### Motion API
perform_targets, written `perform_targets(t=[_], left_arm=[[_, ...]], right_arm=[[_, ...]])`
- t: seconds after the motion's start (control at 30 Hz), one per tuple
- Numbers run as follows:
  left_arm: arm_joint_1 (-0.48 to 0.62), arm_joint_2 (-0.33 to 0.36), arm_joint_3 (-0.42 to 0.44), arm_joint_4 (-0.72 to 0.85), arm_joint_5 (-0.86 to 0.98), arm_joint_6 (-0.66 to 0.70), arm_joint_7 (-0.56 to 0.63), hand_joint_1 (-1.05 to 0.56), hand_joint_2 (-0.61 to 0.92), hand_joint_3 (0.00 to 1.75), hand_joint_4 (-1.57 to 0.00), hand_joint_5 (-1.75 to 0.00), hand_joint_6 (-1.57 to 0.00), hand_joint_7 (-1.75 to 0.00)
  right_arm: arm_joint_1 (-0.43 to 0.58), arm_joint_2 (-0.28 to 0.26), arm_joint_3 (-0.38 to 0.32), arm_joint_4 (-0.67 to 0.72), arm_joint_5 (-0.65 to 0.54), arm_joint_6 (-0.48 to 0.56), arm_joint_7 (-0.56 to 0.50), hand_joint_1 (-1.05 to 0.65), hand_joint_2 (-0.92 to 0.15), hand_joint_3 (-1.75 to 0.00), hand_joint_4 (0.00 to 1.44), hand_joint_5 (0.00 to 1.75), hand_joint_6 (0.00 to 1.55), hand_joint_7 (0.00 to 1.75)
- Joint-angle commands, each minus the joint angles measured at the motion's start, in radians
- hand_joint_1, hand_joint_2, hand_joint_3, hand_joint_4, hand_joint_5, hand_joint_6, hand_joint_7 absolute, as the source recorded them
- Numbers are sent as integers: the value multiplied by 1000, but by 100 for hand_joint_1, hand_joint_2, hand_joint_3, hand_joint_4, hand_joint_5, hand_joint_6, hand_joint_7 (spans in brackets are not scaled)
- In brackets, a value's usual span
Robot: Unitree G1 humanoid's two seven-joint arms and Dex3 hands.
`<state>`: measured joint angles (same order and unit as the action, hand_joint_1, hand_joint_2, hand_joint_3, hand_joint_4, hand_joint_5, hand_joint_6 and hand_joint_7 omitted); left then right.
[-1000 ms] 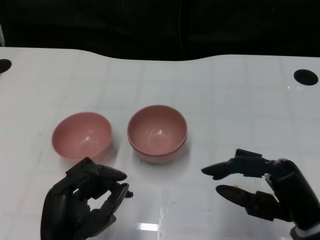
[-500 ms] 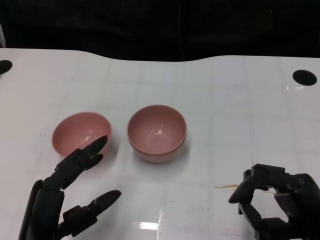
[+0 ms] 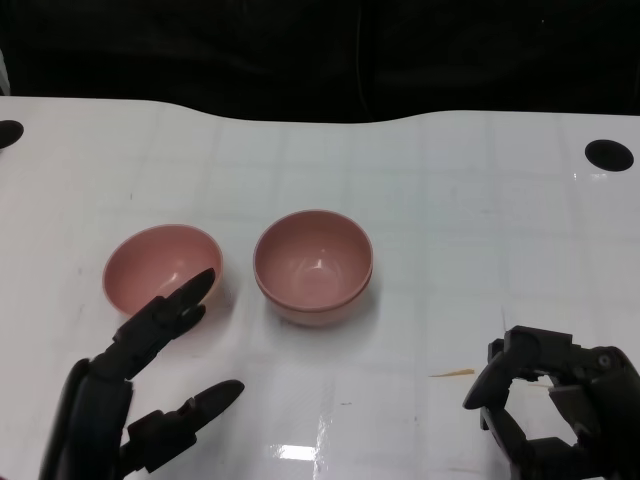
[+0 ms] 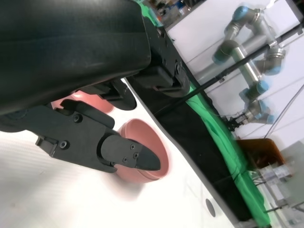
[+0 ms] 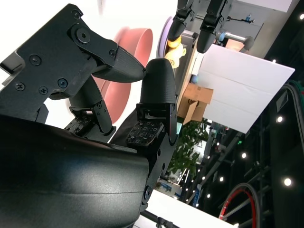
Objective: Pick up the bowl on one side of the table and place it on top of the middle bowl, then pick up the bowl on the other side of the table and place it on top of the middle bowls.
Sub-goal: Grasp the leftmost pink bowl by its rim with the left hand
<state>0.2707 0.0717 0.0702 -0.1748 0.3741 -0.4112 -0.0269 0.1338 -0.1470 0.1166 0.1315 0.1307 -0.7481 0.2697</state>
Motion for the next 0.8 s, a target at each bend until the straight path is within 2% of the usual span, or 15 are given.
perform_targets(t=[0.03, 0.1, 0.27, 0.5, 0.8], left_arm=[[-100, 110, -2, -134, 412, 280, -41, -50, 90, 10, -31, -25, -36, 0], [-147, 122, -35, -134, 541, 364, -43, -50, 89, 6, -33, -26, -34, 0], [-199, 133, -105, -109, 656, 477, -38, -52, 90, 2, -34, -26, -34, 0], [-264, 155, -178, -60, 719, 591, -46, -52, 90, 1, -35, -26, -35, 0], [-392, 181, -281, 141, 743, 683, -42, -53, 88, 0, -41, -22, -39, -1]], right_arm=[[23, 2, -3, -11, 9, 37, 11, -19, -35, -134, 90, 173, 85, 147], [29, 6, -5, -18, 1, 45, 11, -19, -36, -134, 89, 174, 85, 148], [36, 13, -12, -32, 2, 63, 17, -19, -36, -134, 89, 175, 86, 147], [40, 16, -19, -44, 5, 77, 24, -19, -37, -134, 88, 175, 85, 146], [46, 21, -24, -51, -1, 93, 23, -20, -38, -131, 88, 175, 85, 145]])
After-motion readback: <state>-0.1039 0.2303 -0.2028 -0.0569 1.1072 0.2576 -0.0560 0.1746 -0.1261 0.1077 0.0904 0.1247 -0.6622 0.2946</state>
